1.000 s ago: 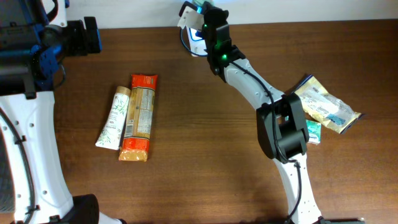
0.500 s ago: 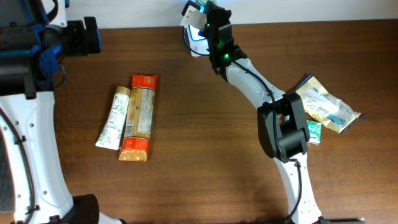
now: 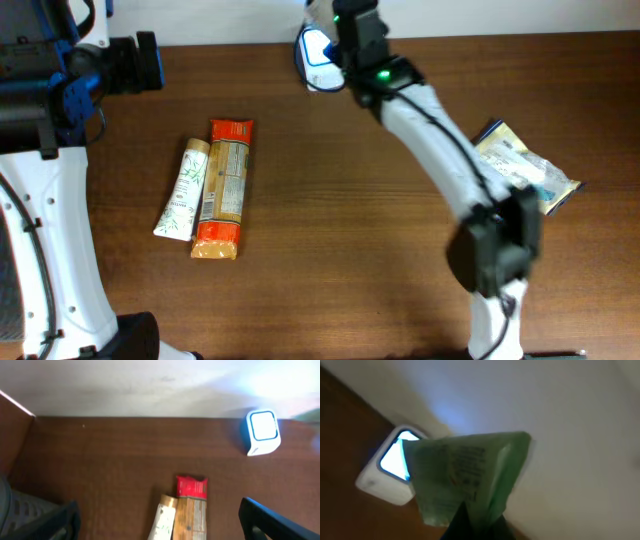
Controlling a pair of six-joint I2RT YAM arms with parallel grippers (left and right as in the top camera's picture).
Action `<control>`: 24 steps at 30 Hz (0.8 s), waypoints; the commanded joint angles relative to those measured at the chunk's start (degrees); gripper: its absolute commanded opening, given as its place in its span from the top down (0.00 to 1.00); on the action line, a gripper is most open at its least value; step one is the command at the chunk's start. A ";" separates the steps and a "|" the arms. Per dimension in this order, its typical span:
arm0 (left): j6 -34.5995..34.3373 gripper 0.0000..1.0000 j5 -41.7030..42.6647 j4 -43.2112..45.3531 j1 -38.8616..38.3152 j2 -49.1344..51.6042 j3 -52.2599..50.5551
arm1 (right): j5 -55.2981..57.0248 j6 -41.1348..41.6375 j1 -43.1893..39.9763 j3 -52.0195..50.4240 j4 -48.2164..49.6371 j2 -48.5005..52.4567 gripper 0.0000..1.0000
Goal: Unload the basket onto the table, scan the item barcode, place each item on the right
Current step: 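Carry the wipes pack right and drop it on the pile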
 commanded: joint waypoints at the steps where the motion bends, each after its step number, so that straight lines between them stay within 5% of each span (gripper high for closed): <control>1: 0.70 0.01 -0.13 -2.19 0.04 -0.44 0.59 | 1.81 21.88 -0.20 0.94 -14.67 -9.66 0.96; 5: 0.70 0.01 -0.13 -5.46 0.02 -0.44 0.59 | -0.68 31.17 -2.27 0.94 -38.99 -12.63 0.96; 9: 0.70 0.01 -0.13 -9.79 0.02 -0.44 0.59 | -7.82 36.79 -9.33 -1.68 -53.09 -12.04 0.96; 16: 0.70 0.01 -0.13 -12.70 0.04 -0.44 0.59 | -24.98 36.74 -28.33 -7.85 -52.65 -11.80 0.96; 23: 0.70 0.01 -0.13 -12.70 0.02 -0.44 0.59 | -25.64 36.28 -43.12 -16.15 -51.12 -8.50 0.96; 24: 0.70 0.01 -0.13 -12.70 0.02 -0.44 0.59 | -25.51 36.28 -44.04 -17.03 -50.18 -8.28 0.88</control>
